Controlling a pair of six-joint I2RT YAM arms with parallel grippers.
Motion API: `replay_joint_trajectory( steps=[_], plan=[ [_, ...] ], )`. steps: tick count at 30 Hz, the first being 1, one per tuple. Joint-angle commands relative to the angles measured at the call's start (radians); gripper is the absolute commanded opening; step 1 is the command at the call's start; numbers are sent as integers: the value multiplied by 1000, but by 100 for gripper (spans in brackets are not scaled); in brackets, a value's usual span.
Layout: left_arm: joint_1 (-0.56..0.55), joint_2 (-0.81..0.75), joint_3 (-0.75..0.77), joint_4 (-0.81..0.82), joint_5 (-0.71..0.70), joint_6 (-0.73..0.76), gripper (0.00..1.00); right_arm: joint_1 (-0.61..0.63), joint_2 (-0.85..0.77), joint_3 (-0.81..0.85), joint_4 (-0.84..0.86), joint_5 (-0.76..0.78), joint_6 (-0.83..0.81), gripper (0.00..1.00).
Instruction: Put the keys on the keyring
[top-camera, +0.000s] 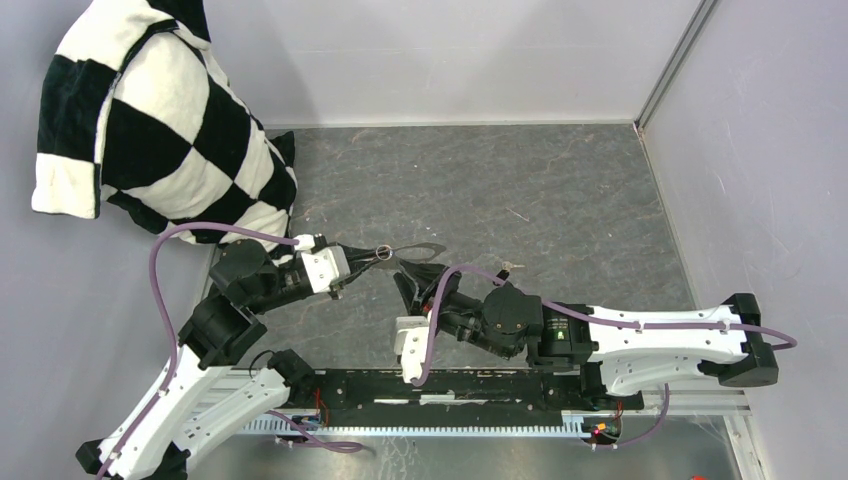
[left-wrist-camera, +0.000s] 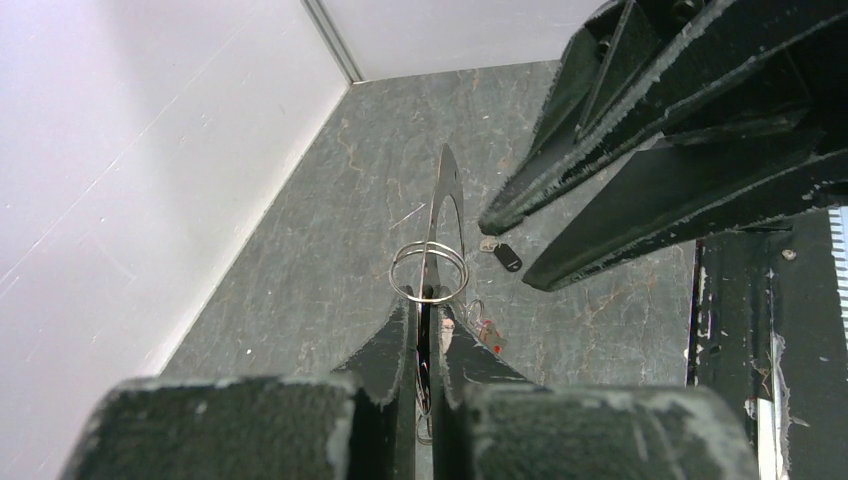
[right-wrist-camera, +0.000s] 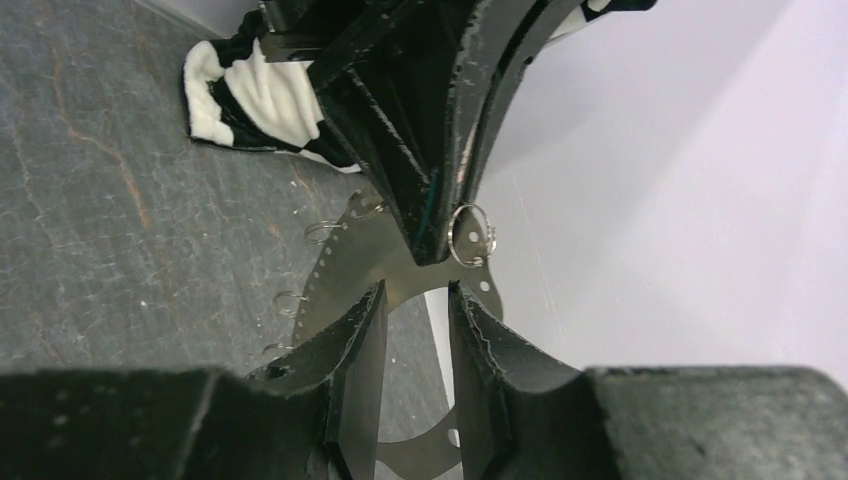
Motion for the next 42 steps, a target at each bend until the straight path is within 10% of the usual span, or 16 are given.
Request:
replay_joint_trajectory(
  steps=[1, 18, 42],
  plan=[
    [0, 3, 51, 34, 17, 18, 2, 3, -19, 17, 113, 37, -45, 35],
    [0, 6, 77, -22, 76, 24, 2, 2, 52, 34, 173, 71, -174, 34],
    [0, 23, 90, -21, 85, -12, 2, 3, 86, 47, 220, 60, -161, 4]
  ],
)
